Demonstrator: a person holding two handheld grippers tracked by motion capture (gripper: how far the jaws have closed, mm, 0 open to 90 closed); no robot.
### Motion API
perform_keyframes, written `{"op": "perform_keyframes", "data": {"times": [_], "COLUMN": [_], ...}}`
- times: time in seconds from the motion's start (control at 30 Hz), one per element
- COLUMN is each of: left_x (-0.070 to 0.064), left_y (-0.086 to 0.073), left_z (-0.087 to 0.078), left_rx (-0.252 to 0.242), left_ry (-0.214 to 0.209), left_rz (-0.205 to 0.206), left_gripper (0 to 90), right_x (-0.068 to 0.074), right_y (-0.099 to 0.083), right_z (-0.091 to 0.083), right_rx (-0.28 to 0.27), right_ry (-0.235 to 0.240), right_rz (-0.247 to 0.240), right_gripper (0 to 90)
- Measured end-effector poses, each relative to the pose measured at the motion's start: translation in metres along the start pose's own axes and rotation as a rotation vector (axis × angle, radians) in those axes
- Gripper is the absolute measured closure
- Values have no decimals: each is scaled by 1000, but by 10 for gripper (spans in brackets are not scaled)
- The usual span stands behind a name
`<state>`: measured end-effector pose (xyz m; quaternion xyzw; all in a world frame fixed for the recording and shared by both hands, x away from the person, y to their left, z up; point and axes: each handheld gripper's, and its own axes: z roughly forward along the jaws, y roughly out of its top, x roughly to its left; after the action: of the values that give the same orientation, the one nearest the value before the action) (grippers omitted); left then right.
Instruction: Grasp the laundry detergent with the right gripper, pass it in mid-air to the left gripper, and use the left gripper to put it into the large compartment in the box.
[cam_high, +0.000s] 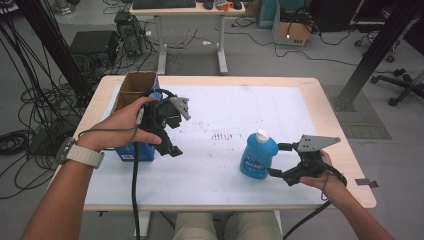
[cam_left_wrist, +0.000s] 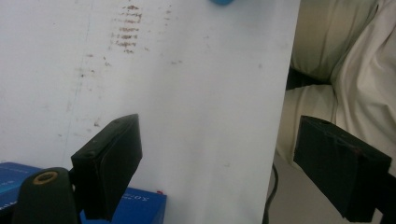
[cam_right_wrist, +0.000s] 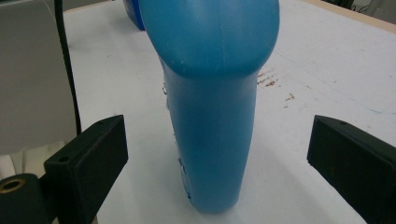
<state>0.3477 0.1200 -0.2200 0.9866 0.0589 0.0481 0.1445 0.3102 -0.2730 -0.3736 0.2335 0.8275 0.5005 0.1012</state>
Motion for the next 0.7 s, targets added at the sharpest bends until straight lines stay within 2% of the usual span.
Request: {"op": "perform_keyframes", "data": {"times": [0.1, 0.13, 0.2, 0.23, 0.27, 0.33, 0.37, 0.4, 0.57, 0.7], "left_x": [0, 0, 0, 0, 0, 0, 1, 0, 1, 0], "left_y": [0, 0, 0, 0, 0, 0, 0, 0, 0, 0], "left_z": [0, 0, 0, 0, 0, 0, 0, 0, 0, 0], "left_rx": [0, 0, 2, 1, 2, 1, 2, 2, 3, 4], "left_ry": [0, 0, -1, 0, 0, 1, 1, 1, 1, -1], "left_rz": [-1, 1, 3, 1, 2, 4, 4, 2, 5, 0], "left_gripper": [155, 155, 155, 155, 155, 155, 155, 155, 155, 155], "right_x": [0, 1, 0, 1, 0, 1, 0, 1, 1, 0], "right_y": [0, 0, 0, 0, 0, 0, -1, -1, -1, -1], "right_z": [1, 0, 0, 0, 1, 0, 1, 0, 0, 1], "right_rx": [-10, 7, -2, 7, -1, 5, -9, -2, 7, -9], "right_ry": [-1, -2, -2, -3, 1, -5, -2, -6, -8, -3], "right_rz": [2, 11, -1, 14, 0, 13, 4, 18, 16, 10], "right_gripper": [50, 50, 50, 50, 50, 50, 50, 50, 50, 50]}}
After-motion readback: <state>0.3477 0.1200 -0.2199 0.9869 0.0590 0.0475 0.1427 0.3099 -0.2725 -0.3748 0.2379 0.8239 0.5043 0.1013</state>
